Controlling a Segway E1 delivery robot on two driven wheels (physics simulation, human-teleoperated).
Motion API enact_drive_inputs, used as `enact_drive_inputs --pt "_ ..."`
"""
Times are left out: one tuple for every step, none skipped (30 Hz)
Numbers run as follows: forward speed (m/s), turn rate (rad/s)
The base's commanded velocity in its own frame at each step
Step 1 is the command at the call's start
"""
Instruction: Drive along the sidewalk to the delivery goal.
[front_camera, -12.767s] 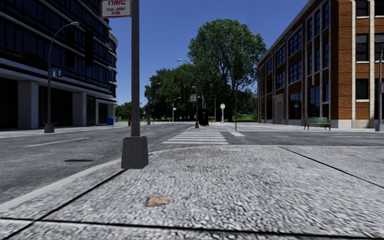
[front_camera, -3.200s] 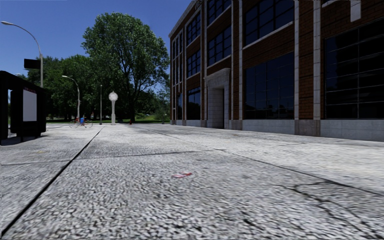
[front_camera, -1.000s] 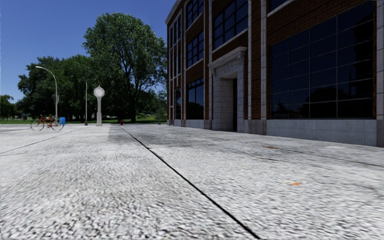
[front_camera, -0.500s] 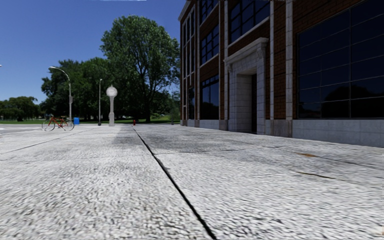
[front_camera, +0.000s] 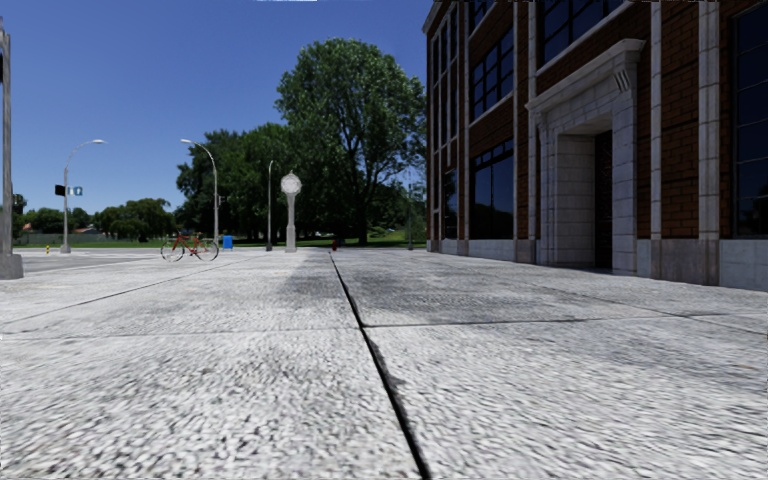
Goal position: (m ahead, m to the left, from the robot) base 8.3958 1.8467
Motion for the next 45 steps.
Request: enact_drive_inputs --pt "2.00 0.48" --pt "2.00 0.48" --pt "2.00 0.48" --pt "2.00 0.48" --pt "2.00 0.48" --pt "2.00 0.48" --pt "2.00 0.48" --pt "2.00 0.48" --pt "2.00 0.48" --pt "2.00 0.48" --pt "2.00 0.44" --pt "2.00 0.33" --pt "2.00 0.33" --pt "2.00 0.10" --pt "2.00 0.00" --pt "2.00 0.00" --pt "2.00 0.00" --pt "2.00 0.00" --pt "2.00 0.00" --pt "2.00 0.00" --pt "2.00 0.00" --pt "2.00 0.00" --pt "2.00 0.00" --pt "2.00 0.00" --pt "2.00 0.00" --pt "2.00 0.00" --pt "2.00 0.00" --pt "2.00 0.00" --pt "2.00 0.00" --pt "2.00 0.00" --pt "2.00 0.00" --pt "2.00 0.00" --pt "2.00 0.00" --pt "2.00 0.00" --pt "2.00 0.00" --pt "2.00 0.00" --pt "2.00 0.00" --pt "2.00 0.00" --pt "2.00 0.00" --pt "2.00 0.00" --pt "2.00 0.00" --pt "2.00 0.00" --pt "2.00 0.00" --pt "2.00 0.00" --pt "2.00 0.01"
